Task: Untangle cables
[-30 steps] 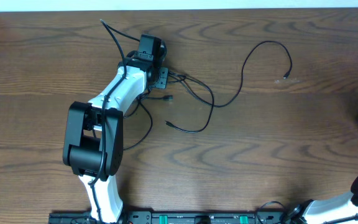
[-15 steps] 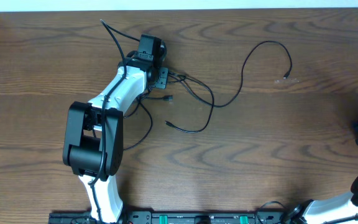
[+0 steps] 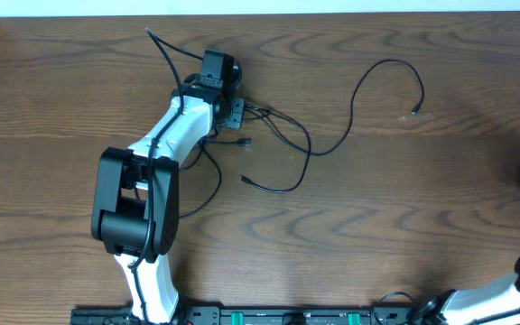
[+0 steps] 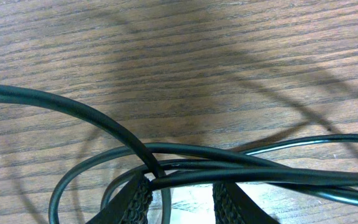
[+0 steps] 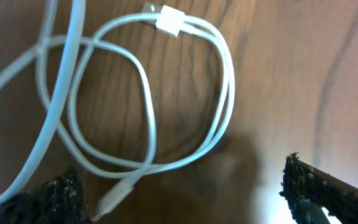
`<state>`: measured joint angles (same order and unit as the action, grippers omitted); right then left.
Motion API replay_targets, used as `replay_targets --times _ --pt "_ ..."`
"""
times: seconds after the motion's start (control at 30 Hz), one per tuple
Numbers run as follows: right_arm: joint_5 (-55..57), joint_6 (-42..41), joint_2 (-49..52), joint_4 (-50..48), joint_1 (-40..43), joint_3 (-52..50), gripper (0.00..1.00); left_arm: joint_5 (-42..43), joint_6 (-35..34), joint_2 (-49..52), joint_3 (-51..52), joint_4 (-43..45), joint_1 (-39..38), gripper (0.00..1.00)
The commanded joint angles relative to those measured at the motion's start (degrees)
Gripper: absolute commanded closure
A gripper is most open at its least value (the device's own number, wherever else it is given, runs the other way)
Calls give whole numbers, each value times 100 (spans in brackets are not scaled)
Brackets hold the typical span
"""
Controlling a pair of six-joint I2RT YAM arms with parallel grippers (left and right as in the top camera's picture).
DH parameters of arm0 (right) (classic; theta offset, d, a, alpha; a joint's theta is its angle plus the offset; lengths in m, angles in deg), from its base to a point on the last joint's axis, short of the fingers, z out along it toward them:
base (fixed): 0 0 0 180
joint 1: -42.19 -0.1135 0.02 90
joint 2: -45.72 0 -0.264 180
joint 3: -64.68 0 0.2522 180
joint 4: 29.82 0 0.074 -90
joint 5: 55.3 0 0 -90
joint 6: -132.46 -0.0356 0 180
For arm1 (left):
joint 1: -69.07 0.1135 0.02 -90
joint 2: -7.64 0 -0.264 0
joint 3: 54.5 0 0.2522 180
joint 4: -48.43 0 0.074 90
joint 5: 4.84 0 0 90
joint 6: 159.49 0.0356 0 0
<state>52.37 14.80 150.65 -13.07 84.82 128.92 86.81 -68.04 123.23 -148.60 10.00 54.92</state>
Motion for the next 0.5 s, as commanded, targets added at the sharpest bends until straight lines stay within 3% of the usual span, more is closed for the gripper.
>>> replay_targets --times 0.0,0.47 --pt "-70 -57 505 -170 57 -37 2 79 -31 -127 -55 -13 -9 67" --pt "17 293 960 -1434 356 -31 1 79 -31 -127 -55 55 -9 67"
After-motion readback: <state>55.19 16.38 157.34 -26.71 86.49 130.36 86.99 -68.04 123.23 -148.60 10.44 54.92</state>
